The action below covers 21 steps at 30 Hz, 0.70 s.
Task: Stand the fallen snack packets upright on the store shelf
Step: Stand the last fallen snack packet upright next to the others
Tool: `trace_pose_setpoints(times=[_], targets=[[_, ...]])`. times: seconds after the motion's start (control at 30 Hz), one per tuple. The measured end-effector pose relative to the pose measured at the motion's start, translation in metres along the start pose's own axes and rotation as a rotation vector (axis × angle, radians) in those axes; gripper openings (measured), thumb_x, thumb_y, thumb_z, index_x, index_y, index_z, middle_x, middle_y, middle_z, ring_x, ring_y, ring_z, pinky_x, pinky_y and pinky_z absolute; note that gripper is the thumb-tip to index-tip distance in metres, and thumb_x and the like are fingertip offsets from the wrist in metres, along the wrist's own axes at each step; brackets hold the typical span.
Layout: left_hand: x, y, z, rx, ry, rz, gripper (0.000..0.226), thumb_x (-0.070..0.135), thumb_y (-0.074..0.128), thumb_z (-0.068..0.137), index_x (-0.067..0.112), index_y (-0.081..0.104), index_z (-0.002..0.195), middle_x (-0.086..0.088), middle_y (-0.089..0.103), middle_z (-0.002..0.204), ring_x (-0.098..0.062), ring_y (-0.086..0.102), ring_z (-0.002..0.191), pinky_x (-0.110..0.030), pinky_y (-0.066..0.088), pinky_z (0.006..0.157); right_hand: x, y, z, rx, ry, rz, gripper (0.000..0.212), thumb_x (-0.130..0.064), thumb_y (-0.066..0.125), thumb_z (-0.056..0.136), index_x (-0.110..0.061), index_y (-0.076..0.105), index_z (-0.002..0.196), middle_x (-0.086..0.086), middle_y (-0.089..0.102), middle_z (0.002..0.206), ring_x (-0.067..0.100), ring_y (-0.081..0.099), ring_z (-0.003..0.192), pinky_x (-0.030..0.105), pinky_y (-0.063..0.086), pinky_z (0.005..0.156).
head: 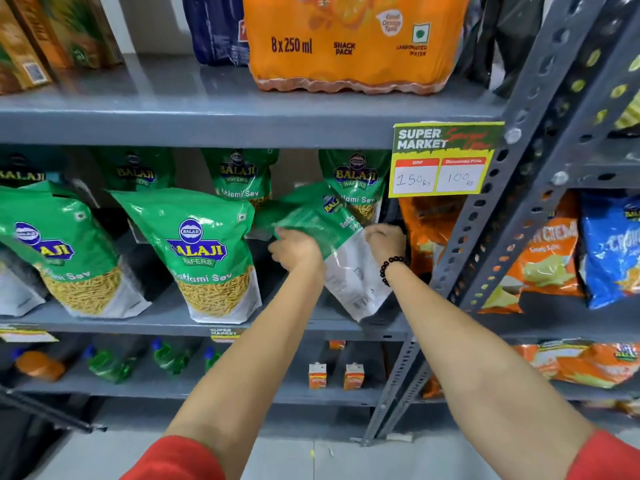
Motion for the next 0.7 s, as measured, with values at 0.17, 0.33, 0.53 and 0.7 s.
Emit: trace_pose_setpoints(times=[0.17, 0.33, 0.53, 0.7], targets=[[0.017, 0.008, -0.010, -0.042, 0.288, -0.012, 0.054, 0.040, 0.023, 0.100, -0.001, 0.046, 0.129, -0.023, 0.049, 0.138, -0.037, 0.047, 0.124, -0.034, 0.036, 0.089, -0.013, 0.000, -0.011, 0.100, 0.025, 0.237, 0.033, 0.012, 0.043, 0.083, 0.004, 0.070, 0.100, 0.020, 0.069, 0.104, 0.019, 0.057, 0.090, 0.023, 0.043, 0.080], [0.004, 0.000, 0.017, -0.310, 0.041, 0.038, 0.066, 0.052, 0.019, 0.097, 0.007, 0.039, 0.141, -0.015, 0.043, 0.147, -0.031, 0.044, 0.131, -0.038, 0.035, 0.107, -0.008, -0.001, -0.018, 0.137, 0.173, -0.038, 0.018, -0.002, 0.050, 0.086, 0.000, 0.062, 0.099, 0.020, 0.066, 0.106, 0.032, 0.062, 0.101, 0.032, 0.048, 0.080], [-0.015, -0.002, 0.031, -0.548, -0.047, 0.245, 0.080, 0.064, 0.015, 0.091, 0.008, 0.032, 0.145, -0.012, 0.046, 0.144, -0.029, 0.043, 0.131, -0.040, 0.033, 0.108, 0.005, 0.014, -0.048, 0.013, 0.122, -0.074, 0.028, -0.008, 0.056, 0.080, -0.005, 0.044, 0.106, 0.015, 0.064, 0.103, 0.033, 0.063, 0.101, 0.033, 0.048, 0.076], [-0.035, -0.003, 0.026, -0.545, 0.090, 0.263, 0.086, 0.058, 0.010, 0.095, 0.001, 0.071, 0.071, -0.004, 0.069, 0.052, -0.028, 0.065, 0.066, -0.032, 0.050, 0.067, 0.017, 0.017, -0.057, -0.255, 0.042, -0.006, 0.082, -0.031, 0.085, 0.058, -0.016, 0.042, 0.126, 0.002, 0.061, 0.119, 0.020, 0.059, 0.106, 0.030, 0.049, 0.088]])
Point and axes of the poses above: each hand's wrist, its own z-axis towards the middle knuckle, its own y-axis out of the palm, x = y × z, the point moved 1 cm from there along z, towards the middle knuckle
